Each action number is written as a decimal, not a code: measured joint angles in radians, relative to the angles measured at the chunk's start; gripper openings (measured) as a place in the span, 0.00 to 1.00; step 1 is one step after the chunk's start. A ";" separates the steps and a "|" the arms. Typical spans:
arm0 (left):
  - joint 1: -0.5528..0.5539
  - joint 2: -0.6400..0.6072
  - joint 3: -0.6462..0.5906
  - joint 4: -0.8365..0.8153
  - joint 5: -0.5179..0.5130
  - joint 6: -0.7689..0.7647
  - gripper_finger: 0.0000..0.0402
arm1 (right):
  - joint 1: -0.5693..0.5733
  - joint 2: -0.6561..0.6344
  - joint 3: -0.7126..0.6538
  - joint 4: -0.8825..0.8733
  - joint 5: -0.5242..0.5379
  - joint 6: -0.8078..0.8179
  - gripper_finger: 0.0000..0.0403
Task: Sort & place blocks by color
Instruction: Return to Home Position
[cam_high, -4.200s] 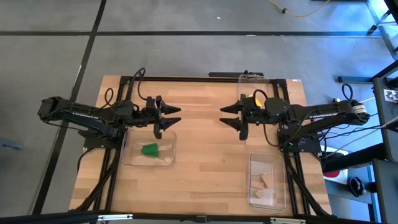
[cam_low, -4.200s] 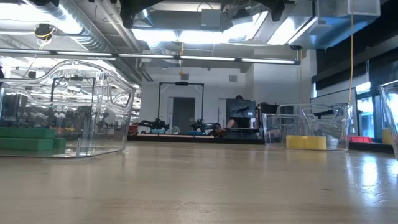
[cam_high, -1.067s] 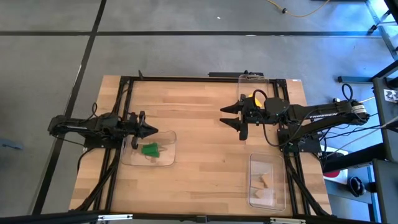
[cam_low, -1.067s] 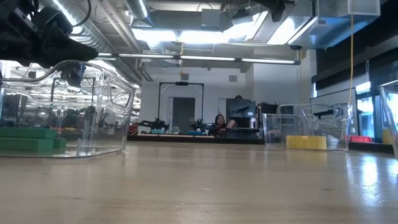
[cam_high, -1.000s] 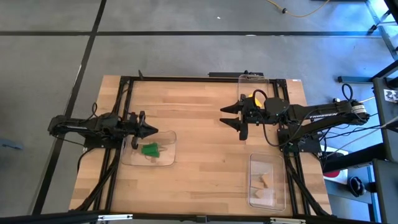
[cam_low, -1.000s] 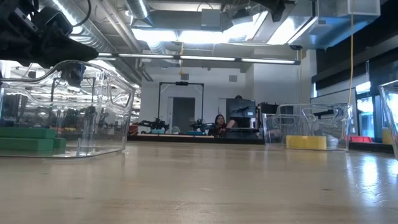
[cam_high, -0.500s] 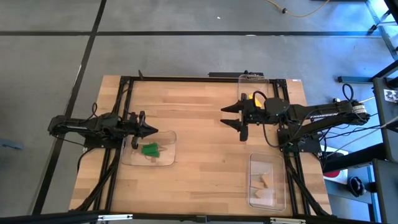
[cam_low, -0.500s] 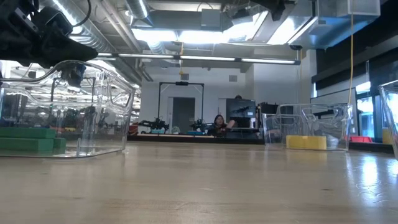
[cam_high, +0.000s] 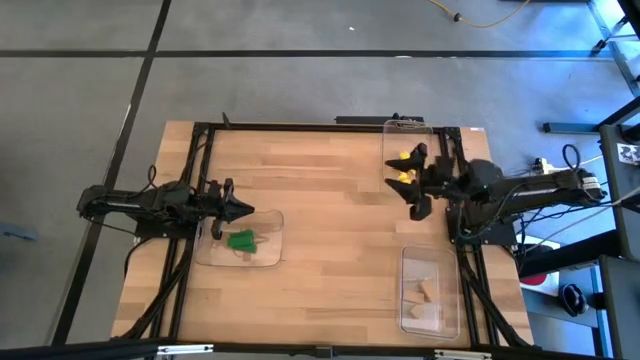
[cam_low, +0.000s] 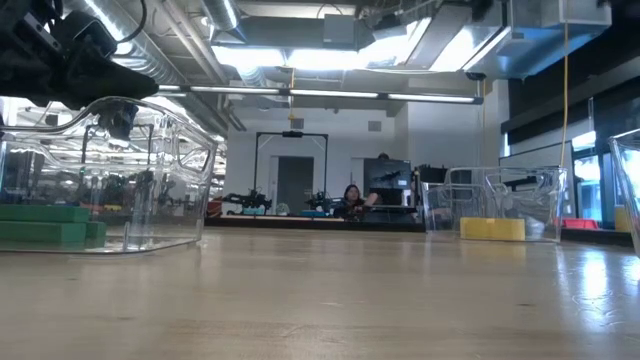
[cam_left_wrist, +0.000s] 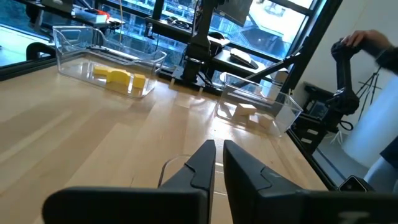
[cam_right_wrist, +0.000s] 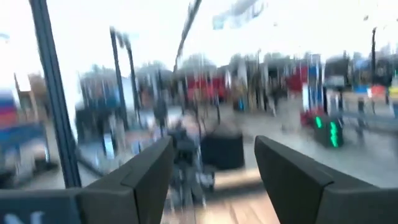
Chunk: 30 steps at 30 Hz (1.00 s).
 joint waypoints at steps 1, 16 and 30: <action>0.000 0.000 0.000 0.000 0.000 0.000 0.06 | 0.000 -0.019 -0.063 0.105 0.001 0.008 0.58; 0.000 0.000 0.000 0.000 0.000 0.000 0.02 | 0.013 -0.404 -0.495 0.331 -0.062 -0.004 0.58; 0.000 0.000 0.000 0.000 0.000 0.000 0.03 | -0.057 -0.743 -0.495 -0.173 -0.063 0.041 0.58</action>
